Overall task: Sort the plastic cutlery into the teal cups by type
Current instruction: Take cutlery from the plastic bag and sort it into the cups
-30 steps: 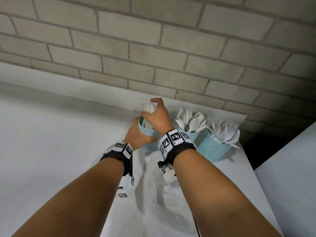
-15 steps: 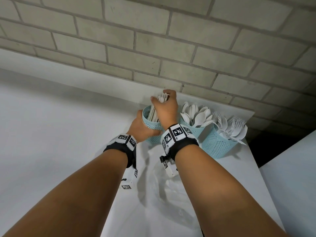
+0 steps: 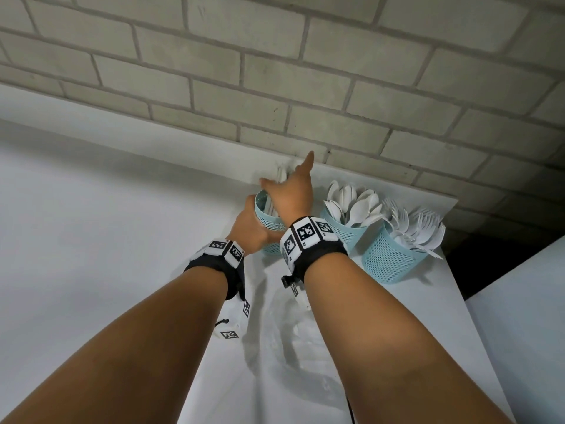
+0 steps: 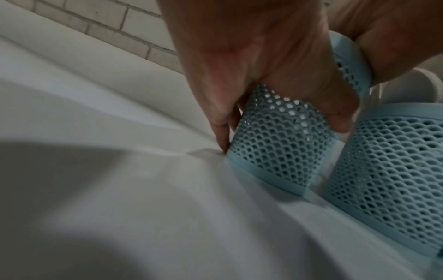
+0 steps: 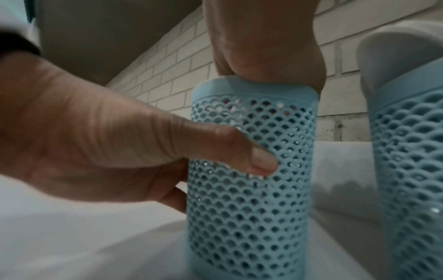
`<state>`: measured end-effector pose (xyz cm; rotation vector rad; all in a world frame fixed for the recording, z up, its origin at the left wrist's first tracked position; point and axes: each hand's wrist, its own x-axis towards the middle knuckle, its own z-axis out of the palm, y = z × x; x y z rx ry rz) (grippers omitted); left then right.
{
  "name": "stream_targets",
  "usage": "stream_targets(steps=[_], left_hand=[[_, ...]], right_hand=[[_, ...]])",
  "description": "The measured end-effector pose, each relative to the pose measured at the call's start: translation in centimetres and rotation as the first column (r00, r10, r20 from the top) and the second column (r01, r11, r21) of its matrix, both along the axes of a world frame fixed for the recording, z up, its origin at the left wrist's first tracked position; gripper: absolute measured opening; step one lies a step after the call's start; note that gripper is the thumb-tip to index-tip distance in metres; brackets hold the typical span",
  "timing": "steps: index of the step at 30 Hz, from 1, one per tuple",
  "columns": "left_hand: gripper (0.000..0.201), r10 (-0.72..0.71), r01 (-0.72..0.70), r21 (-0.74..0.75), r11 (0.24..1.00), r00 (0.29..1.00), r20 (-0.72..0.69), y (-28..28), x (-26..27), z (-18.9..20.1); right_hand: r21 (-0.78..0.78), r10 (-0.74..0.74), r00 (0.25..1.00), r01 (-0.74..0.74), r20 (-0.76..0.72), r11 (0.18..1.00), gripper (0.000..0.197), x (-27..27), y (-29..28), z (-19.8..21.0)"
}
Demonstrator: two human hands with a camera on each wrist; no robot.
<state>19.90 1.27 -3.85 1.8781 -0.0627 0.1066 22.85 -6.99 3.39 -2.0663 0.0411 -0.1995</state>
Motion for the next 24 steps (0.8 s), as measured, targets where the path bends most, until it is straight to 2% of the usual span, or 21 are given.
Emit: stream_targets(steps=[3,5,8,10,12,14,16,18,21,23,24], left_hand=[[0.095,0.027,-0.027,-0.018,0.999,1.000,0.003,-0.3,-0.4,-0.1],[0.094,0.058,-0.059,-0.028,0.998,0.998,-0.006,-0.5,-0.5,-0.2],[0.098,0.051,-0.052,-0.036,0.998,0.999,-0.010,-0.5,-0.5,-0.4],[0.101,0.048,-0.048,-0.038,0.998,0.999,-0.002,-0.4,-0.4,-0.4],[0.101,0.057,-0.057,-0.031,0.998,0.998,0.006,-0.3,-0.4,-0.5],[0.100,0.063,-0.063,-0.020,0.998,0.998,0.019,-0.3,-0.3,-0.6],[0.095,0.071,-0.070,-0.023,0.997,0.997,0.029,-0.3,-0.2,-0.7],[0.093,0.070,-0.070,-0.026,0.997,0.997,0.031,-0.3,-0.1,-0.9],[0.093,0.071,-0.071,-0.017,0.997,0.997,0.019,-0.3,0.0,-0.8],[0.095,0.061,-0.061,-0.012,0.998,0.998,0.008,-0.3,0.0,-0.8],[0.096,0.055,-0.055,-0.010,0.998,0.998,0.004,-0.3,0.0,-0.7]], right_hand=[[-0.081,0.037,0.997,-0.042,-0.063,0.996,0.114,0.3,0.1,0.2],[-0.091,-0.004,0.997,-0.003,-0.077,0.996,0.105,0.5,0.3,0.2],[-0.238,0.086,0.992,-0.106,-0.094,0.965,0.061,0.4,0.4,0.4],[-0.146,0.095,0.995,-0.099,-0.037,0.984,0.049,0.1,0.3,0.5],[0.054,0.033,0.999,-0.035,0.040,0.998,0.040,0.2,-0.1,0.4],[0.216,-0.046,0.994,0.024,0.100,0.976,0.021,0.3,-0.3,-0.1],[0.306,-0.093,0.988,0.051,0.124,0.951,0.028,0.3,-0.3,-0.4],[0.312,-0.090,0.987,0.044,0.134,0.949,0.047,0.3,-0.4,-0.5],[0.293,-0.077,0.983,0.025,0.164,0.956,0.086,0.3,-0.3,-0.4],[0.226,-0.045,0.983,0.004,0.178,0.974,0.097,0.4,-0.3,-0.4],[0.162,0.004,0.987,-0.031,0.162,0.986,0.096,0.4,-0.3,-0.4]])
